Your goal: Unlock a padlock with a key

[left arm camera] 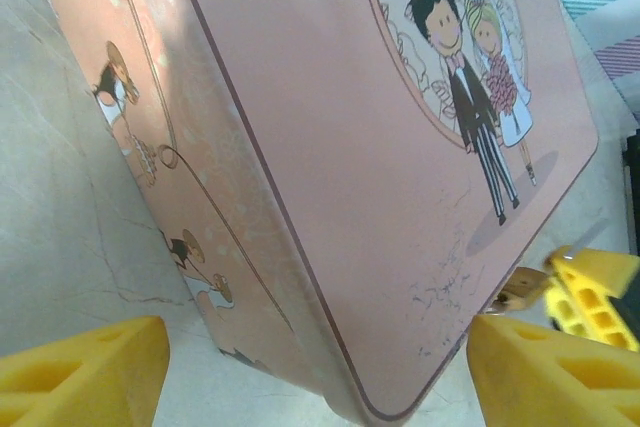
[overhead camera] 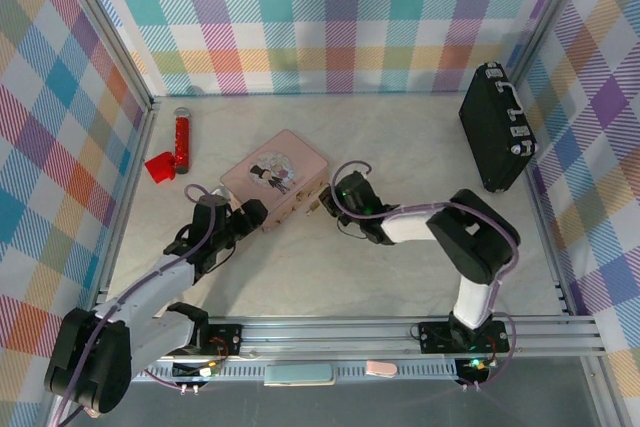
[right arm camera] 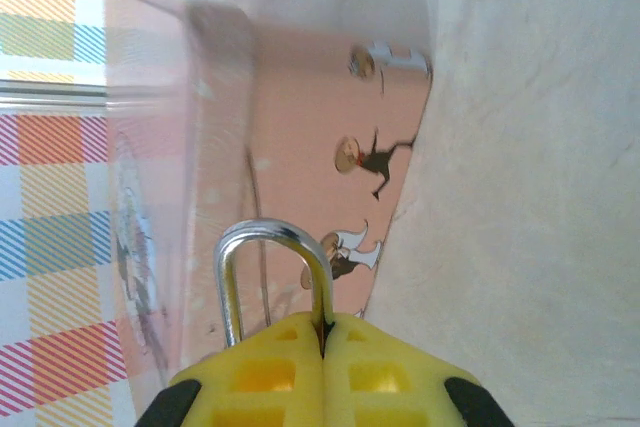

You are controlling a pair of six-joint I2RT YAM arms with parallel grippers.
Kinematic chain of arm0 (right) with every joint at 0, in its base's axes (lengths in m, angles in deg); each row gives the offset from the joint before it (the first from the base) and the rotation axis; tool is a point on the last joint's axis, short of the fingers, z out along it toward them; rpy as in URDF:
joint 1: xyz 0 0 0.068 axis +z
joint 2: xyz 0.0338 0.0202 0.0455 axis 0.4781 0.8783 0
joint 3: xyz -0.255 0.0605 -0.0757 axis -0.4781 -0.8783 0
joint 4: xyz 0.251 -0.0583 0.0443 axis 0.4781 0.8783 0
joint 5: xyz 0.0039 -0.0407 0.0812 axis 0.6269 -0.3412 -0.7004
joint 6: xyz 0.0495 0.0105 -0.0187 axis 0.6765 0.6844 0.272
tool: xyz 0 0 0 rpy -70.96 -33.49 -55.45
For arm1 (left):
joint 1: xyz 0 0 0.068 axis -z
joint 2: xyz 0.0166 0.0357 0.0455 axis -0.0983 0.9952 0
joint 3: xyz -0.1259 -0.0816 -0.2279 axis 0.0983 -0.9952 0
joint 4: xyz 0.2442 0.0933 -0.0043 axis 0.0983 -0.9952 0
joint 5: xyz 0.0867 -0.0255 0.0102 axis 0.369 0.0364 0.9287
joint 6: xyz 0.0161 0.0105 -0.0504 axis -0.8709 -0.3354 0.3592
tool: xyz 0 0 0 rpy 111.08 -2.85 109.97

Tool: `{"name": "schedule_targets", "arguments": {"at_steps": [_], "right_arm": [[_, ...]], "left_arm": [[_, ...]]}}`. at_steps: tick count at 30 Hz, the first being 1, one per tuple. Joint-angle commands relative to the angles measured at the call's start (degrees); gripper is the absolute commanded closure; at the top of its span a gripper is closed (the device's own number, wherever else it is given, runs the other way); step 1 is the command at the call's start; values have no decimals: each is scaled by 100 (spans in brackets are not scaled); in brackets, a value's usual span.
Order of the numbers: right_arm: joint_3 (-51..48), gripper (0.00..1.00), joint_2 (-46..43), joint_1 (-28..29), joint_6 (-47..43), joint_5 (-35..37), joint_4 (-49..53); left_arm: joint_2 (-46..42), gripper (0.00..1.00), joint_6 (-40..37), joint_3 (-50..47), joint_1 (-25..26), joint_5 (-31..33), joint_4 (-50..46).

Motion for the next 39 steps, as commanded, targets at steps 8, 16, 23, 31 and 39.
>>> {"name": "schedule_targets", "arguments": {"at_steps": [8, 16, 23, 31, 39], "right_arm": [[-369, 100, -1557, -242, -2159, -169, 1885], [49, 100, -2279, -296, -3794, 202, 3857], [296, 100, -2385, -296, -4479, 573, 4945], [282, 100, -2289, -296, -4662, 881, 5498], [535, 100, -1874, -365, -4514, 1104, 5879]], "left_arm": [[-869, 17, -855, 157, -146, -80, -1046], [-2076, 13, -1455, 227, -146, 722, -2302], [-2656, 11, -1588, -86, -146, 850, -2053], [-2943, 9, -1677, -274, -151, 816, -1884], [-3114, 9, -1634, -347, -146, 928, -1945]]}}
